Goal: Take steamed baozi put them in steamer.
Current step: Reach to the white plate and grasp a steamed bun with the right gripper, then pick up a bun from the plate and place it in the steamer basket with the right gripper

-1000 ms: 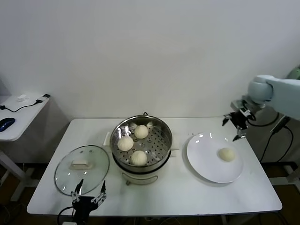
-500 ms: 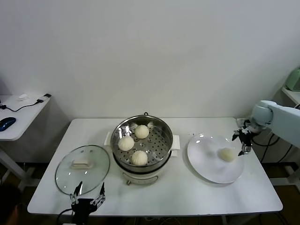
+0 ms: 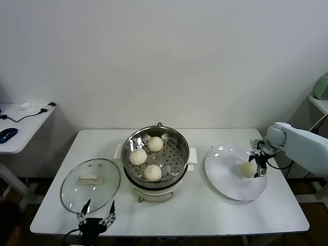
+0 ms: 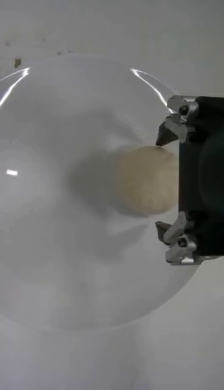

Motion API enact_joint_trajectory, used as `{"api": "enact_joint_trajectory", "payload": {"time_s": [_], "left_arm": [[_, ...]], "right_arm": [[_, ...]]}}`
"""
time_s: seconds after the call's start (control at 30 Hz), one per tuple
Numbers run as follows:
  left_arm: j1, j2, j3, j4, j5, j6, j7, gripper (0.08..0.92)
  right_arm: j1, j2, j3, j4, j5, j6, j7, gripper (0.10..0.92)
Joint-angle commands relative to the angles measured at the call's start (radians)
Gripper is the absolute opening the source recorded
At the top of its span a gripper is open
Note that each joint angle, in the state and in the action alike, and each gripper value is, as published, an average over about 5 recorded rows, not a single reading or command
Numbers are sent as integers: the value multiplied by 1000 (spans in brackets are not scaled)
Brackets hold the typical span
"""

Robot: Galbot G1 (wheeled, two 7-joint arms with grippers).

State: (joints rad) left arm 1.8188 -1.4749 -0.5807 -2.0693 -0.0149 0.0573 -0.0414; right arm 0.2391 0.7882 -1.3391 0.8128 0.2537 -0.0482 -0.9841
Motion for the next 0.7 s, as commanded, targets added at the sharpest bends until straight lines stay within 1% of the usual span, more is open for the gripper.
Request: {"api": "enact_joint_trajectory", "payload": {"time_s": [0.03,0.17,0.3,0.4,0.53,0.7], "left_arm": [[1,0,1,-1,2,-1,0,823],[2,-1,3,-4,7,-3,0,823],[5,0,4,-8,10,-6,-1,823],[10,3,6,-13,11,-8,-1,823],[14,7,9,-24,12,-9,-1,823],[20,14,17,-40,11,-11,-2,823]], "right_arm": [[-36,8,44,-21,-13,2,5,793],[-14,-4,40,5,4,3,5,722],[21,-21,26,46,13,3,10,690],[86,-46,-11,109,42,-8,13,675],[246,-83,-121,239,134,-38,22,664],[584,-72,-358,456,336,-95,47,662]]}}
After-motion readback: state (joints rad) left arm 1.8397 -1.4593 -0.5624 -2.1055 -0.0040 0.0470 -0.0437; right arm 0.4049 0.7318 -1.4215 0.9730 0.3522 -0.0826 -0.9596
